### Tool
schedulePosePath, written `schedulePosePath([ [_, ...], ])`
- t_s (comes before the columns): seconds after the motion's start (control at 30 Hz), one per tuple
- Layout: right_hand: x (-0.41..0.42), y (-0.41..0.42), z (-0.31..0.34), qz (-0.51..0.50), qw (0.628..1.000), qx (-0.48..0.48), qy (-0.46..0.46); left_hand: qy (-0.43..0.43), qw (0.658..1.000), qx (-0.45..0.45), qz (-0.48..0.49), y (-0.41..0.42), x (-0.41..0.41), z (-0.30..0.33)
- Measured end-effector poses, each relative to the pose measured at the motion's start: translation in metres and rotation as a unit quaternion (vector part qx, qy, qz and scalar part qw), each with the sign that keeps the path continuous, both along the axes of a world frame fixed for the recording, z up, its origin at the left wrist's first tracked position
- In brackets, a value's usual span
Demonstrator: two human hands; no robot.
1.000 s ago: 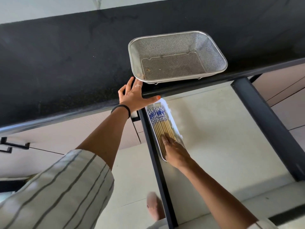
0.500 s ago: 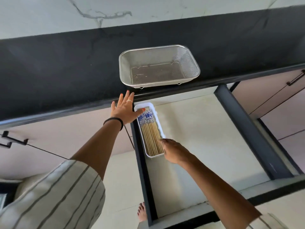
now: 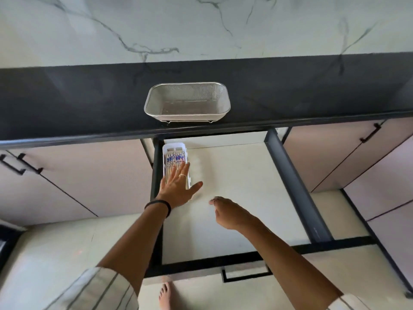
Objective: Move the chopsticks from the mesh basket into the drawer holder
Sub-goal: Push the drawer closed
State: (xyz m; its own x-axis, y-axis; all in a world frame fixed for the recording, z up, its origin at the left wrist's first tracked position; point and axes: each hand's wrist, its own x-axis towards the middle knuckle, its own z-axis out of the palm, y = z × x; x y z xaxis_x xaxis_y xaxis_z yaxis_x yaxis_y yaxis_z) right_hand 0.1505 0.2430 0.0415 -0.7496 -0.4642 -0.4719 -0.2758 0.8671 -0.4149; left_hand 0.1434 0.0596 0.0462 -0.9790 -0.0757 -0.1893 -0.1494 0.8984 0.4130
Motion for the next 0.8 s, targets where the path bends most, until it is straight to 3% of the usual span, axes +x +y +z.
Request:
schedulePosePath([
  [0.17, 0.018, 0.028, -0.001, 0.003, 0.999, -0.033, -0.006, -0.029, 0.999, 0.006, -0.018, 0.039, 0.045, -0.008],
  [0.3, 0.034, 0.042, -0.005, 0.010, 0.999, -0.046, -0.023, -0.134, 0.988, 0.028, -0.075, 0.057, 0.073, -0.015],
  [0.5, 0.051, 0.059, -0.009, 0.071, 0.990, 0.037, -0.119, -0.246, 0.957, 0.029, -0.153, 0.062, 0.101, -0.019],
  [0.8, 0.056, 0.063, -0.005, 0.108, 0.986, 0.027, -0.127, -0.215, 0.968, 0.016, -0.127, 0.062, 0.117, -0.020],
])
